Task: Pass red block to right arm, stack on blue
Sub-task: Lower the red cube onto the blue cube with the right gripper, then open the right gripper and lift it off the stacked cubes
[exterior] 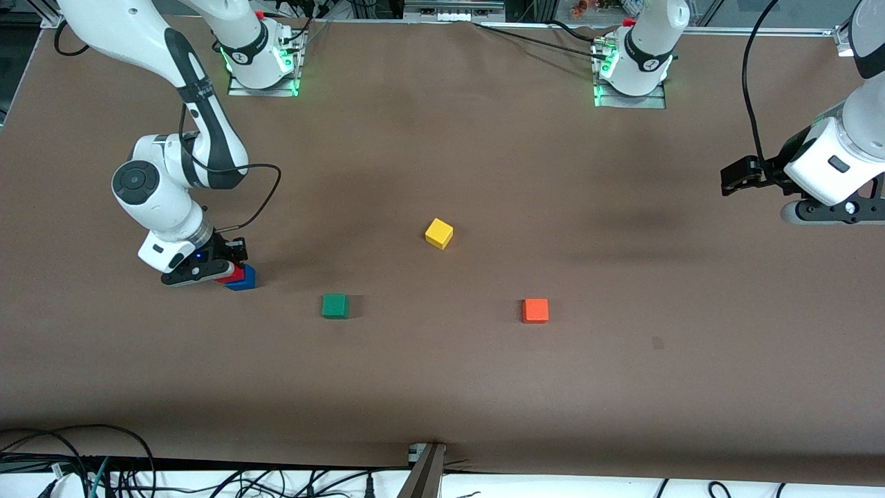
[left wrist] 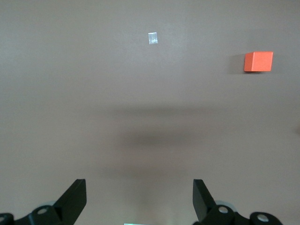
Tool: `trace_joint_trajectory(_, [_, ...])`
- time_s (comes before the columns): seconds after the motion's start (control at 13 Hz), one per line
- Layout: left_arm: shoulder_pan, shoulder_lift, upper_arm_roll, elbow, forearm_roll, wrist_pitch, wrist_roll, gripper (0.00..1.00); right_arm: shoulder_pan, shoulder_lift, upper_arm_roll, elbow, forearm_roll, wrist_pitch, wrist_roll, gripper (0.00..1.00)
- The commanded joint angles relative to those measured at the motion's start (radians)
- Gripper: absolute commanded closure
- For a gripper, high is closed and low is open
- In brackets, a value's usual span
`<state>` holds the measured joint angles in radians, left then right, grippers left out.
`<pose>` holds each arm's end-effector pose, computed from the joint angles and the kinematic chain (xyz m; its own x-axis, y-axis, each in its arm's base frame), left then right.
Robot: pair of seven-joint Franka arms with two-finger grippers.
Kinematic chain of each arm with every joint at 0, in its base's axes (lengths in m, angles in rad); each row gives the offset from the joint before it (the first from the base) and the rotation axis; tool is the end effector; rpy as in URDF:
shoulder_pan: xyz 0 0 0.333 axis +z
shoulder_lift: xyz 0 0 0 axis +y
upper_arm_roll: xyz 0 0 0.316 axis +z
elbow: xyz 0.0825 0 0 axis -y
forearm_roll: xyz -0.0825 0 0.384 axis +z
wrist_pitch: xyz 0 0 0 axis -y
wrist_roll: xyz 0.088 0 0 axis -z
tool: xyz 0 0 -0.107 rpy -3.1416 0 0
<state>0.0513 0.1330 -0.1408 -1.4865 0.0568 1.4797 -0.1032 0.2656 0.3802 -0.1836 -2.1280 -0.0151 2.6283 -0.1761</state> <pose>0.5819 -0.0403 0.5815 0.9909 0.0182 -0.1333 0.0114 -0.9986 -0.0521 0.5863 0.0500 0.2430 0.9516 0.2874 0.1090 0.2775 -0.9558 0.0973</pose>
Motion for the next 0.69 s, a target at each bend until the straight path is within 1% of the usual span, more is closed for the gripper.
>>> trace_joint_trajectory(0.0, [-0.065, -0.013, 0.059, -0.009, -0.003, 0.001, -0.010, 0.00, 0.007, 0.006, -0.004, -0.033, -0.013, 0.059, 0.032, 1.00])
trace_joint_trajectory(0.23, [-0.064, -0.003, 0.056, 0.000, -0.003, 0.002, -0.010, 0.00, 0.009, 0.008, -0.002, -0.033, -0.014, 0.062, 0.049, 1.00])
trace_joint_trajectory(0.31, [-0.064, -0.001, 0.056, 0.003, 0.008, 0.002, -0.006, 0.00, 0.009, 0.008, -0.002, -0.033, -0.014, 0.062, 0.049, 0.83])
trace_joint_trajectory(0.38, [-0.059, -0.001, 0.056, 0.003, 0.011, 0.002, 0.014, 0.00, 0.009, 0.008, -0.002, -0.029, -0.014, 0.062, 0.049, 0.23])
trace_joint_trajectory(0.46, [-0.057, 0.003, 0.062, 0.006, 0.011, 0.016, 0.031, 0.00, 0.009, 0.006, 0.000, -0.026, -0.014, 0.059, 0.035, 0.00])
trace_joint_trajectory(0.62, [-0.056, 0.013, 0.064, 0.031, 0.002, 0.025, 0.046, 0.00, 0.009, -0.003, 0.004, -0.018, -0.014, 0.055, 0.044, 0.00])
